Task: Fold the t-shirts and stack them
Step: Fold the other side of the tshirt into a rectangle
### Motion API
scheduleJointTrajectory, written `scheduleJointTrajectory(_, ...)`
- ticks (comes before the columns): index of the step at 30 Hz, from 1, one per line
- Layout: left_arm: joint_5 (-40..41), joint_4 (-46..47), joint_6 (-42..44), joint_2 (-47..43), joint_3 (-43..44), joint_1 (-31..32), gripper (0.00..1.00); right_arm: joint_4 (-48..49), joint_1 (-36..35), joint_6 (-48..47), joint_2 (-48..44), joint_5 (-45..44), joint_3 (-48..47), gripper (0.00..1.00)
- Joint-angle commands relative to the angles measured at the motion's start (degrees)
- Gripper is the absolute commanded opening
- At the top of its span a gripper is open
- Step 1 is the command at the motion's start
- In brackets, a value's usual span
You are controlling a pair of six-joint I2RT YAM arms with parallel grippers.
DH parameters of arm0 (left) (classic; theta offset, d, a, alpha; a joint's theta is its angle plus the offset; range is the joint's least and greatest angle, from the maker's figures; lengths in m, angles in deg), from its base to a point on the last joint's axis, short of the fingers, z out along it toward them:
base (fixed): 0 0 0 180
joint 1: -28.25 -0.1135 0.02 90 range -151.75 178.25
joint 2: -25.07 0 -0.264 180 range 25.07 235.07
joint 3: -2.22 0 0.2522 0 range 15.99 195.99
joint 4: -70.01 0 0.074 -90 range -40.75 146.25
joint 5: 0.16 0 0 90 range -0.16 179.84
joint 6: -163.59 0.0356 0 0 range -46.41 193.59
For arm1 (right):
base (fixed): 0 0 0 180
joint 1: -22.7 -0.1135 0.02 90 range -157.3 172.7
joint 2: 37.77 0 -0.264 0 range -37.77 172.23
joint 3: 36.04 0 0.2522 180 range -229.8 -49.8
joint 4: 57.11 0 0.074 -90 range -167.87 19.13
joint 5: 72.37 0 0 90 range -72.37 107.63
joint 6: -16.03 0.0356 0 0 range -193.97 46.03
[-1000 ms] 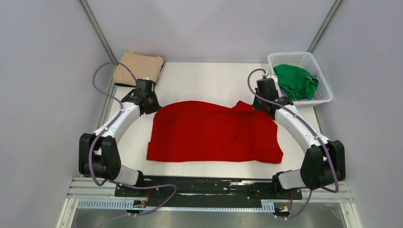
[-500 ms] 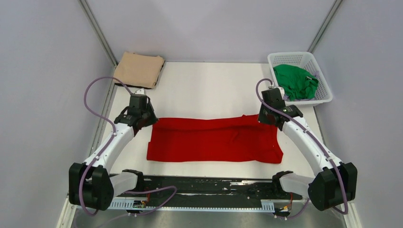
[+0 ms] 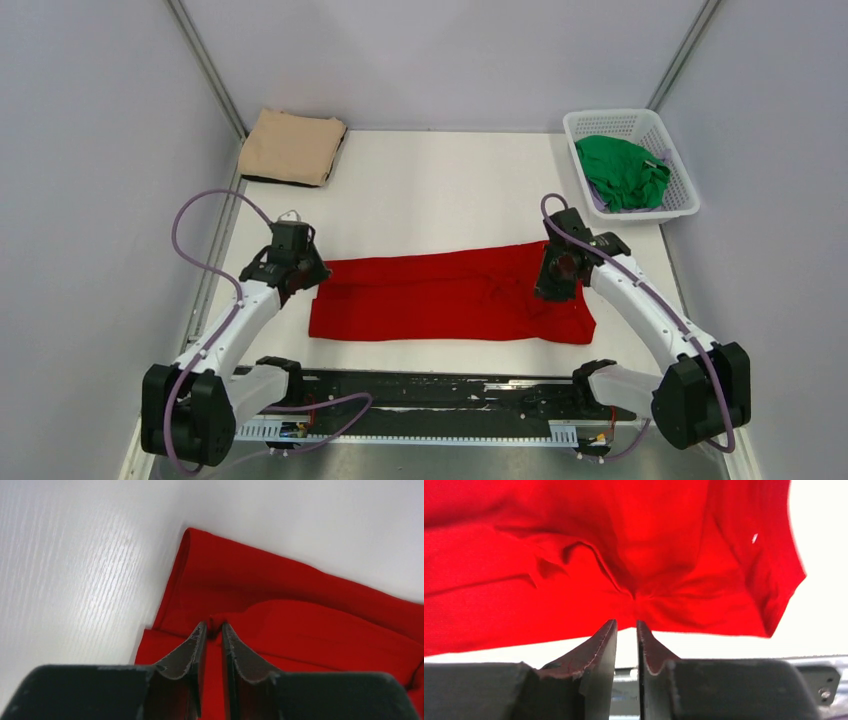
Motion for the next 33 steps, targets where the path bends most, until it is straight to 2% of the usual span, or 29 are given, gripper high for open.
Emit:
scheduleJointTrajectory(1, 2.2, -5.7, -5.3, -8.6, -2.1, 0.1, 0.32, -8.3, -0.8, 6.7, -3.9, 9.2, 4.2, 0.29)
scheduleJointTrajectory(2, 2.7, -8.7, -5.9, -10.1, -2.6, 0.1, 0.38, -8.7, -0.8, 7.0, -5.8, 10.6, 5.2, 0.39)
scheduleJointTrajectory(3, 2.9, -10.1, -6.9, -13.5, -2.8, 0.1, 0.57, -8.6, -0.7, 7.0, -7.7, 11.4, 6.0, 0.55)
scheduleJointTrajectory(4, 3.5, -12.8, -7.3, -15.3, -2.8, 0.1, 0.7, -8.6, -0.8, 6.7, -9.2, 11.5, 6.1, 0.66)
scheduleJointTrajectory(5, 3.9, -13.9, -7.9, -18.6, -2.7, 0.1, 0.92, -8.6, -0.8, 6.5, -10.3, 10.9, 5.6, 0.77)
scheduleJointTrajectory(7, 4.4, -14.9, -7.6, -22.0, -2.3, 0.1, 0.99, -7.0, -0.7, 6.5, -11.2, 7.6, 3.7, 0.99)
scheduleJointTrajectory(10, 2.9, -11.7, -7.1, -23.0, -0.2, 0.1, 1.0, 0.0, -0.7, 6.0, -9.7, 5.5, 1.7, 1.0)
scheduleJointTrajectory(12, -0.8, -6.0, -6.5, -21.4, 0.7, 0.1, 1.0, 6.5, -0.5, 5.9, -7.7, 4.7, 1.5, 1.0)
scheduleJointTrajectory(15, -8.9, 4.1, -5.6, -13.8, 1.7, 0.1, 1.0, 18.8, 0.6, 3.5, -2.7, 7.9, 2.2, 1.0)
scheduleJointTrajectory(19, -17.0, 8.0, -4.6, -0.3, 5.4, 0.1, 1.0, 27.1, 2.3, 1.3, 7.3, 10.0, -0.6, 1.0)
scheduleJointTrajectory(22, -20.5, 10.1, -4.5, 7.6, 6.3, 0.3, 1.0, 30.2, 2.4, 0.1, 13.7, 16.2, -2.6, 1.0)
scheduleJointTrajectory(26, -21.3, 10.8, -3.9, 11.2, 4.6, 0.5, 1.0, 31.6, 2.0, -2.3, 18.2, 23.2, -1.5, 1.0)
scheduleJointTrajectory(30, -18.9, 8.2, -2.5, 11.8, 2.5, 0.4, 1.0, 31.4, 1.1, -5.2, 17.1, 27.9, 2.9, 1.0)
scheduleJointTrajectory(33, -15.6, 4.8, -1.9, 11.4, 1.7, 0.5, 1.0, 30.0, -1.2, -9.6, 14.2, 34.6, 6.2, 1.0)
